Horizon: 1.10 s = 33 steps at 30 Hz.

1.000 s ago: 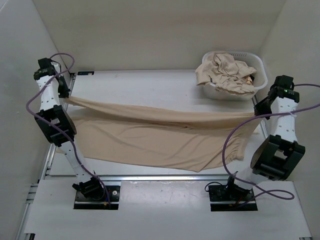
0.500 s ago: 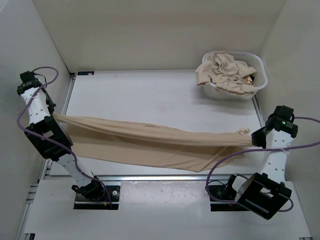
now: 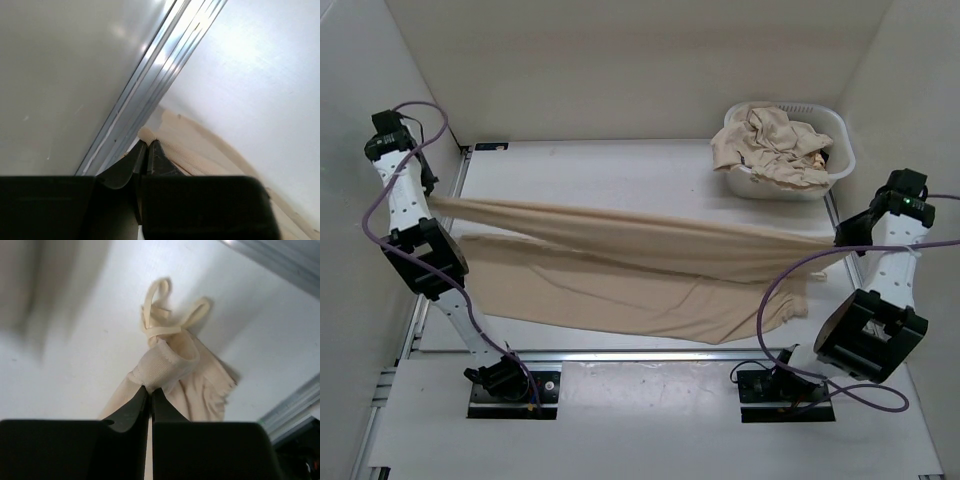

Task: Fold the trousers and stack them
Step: Fold the trousers

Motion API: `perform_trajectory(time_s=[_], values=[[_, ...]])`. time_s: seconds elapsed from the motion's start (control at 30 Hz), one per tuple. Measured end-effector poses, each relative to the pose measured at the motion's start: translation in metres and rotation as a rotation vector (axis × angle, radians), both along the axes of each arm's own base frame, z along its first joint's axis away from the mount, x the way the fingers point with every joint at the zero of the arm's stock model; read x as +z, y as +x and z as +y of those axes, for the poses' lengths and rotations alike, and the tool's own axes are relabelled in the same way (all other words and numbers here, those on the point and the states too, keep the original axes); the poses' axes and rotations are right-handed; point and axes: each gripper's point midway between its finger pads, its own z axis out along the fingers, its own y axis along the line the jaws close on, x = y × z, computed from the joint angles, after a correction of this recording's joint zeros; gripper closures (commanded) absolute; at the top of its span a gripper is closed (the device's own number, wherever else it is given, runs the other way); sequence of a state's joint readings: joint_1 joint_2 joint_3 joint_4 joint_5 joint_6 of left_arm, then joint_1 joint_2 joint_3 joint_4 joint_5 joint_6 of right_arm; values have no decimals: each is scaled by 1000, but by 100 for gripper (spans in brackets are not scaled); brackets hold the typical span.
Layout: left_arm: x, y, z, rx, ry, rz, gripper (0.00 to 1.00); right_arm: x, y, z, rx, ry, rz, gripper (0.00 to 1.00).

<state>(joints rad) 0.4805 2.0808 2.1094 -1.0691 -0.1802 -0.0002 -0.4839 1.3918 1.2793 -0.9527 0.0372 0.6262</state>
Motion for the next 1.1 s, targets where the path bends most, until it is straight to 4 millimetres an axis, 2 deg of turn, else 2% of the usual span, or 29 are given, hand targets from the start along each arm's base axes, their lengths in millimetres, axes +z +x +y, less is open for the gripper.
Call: perform_trajectory(time_s=[0.1, 0.17, 0.23, 0.33, 0.47, 0.63, 0.77, 0.97, 1.03, 1.07, 1.1], values=[[24, 11, -8, -25, 28, -62, 86, 22, 11, -4, -2, -28, -71, 100], [29, 4, -12, -26, 28, -68, 86, 23, 3, -2, -11, -30, -81, 100], [25, -12, -15, -18, 17, -45, 86, 13, -18, 3, -32, -19, -68, 100], [9, -39, -18, 5, -12, 12, 86, -11, -55, 10, -79, 7, -12, 100], [-32, -83, -9, 74, -58, 132, 86, -46, -92, 21, -115, 48, 93, 100], [-83, -140, -5, 156, -134, 305, 86, -65, -111, 22, -136, 55, 164, 100], [-106, -163, -10, 179, -172, 379, 86, -75, -119, 25, -135, 55, 192, 100], [-124, -173, -9, 195, -184, 418, 86, -95, -138, 27, -156, 77, 254, 100], [-126, -174, -7, 198, -184, 418, 77, -100, -142, 27, -172, 85, 263, 92], [-127, -175, -7, 200, -183, 421, 59, -102, -145, 26, -182, 90, 269, 71], [-129, -177, -8, 198, -183, 429, 49, -104, -147, 26, -197, 95, 272, 59]])
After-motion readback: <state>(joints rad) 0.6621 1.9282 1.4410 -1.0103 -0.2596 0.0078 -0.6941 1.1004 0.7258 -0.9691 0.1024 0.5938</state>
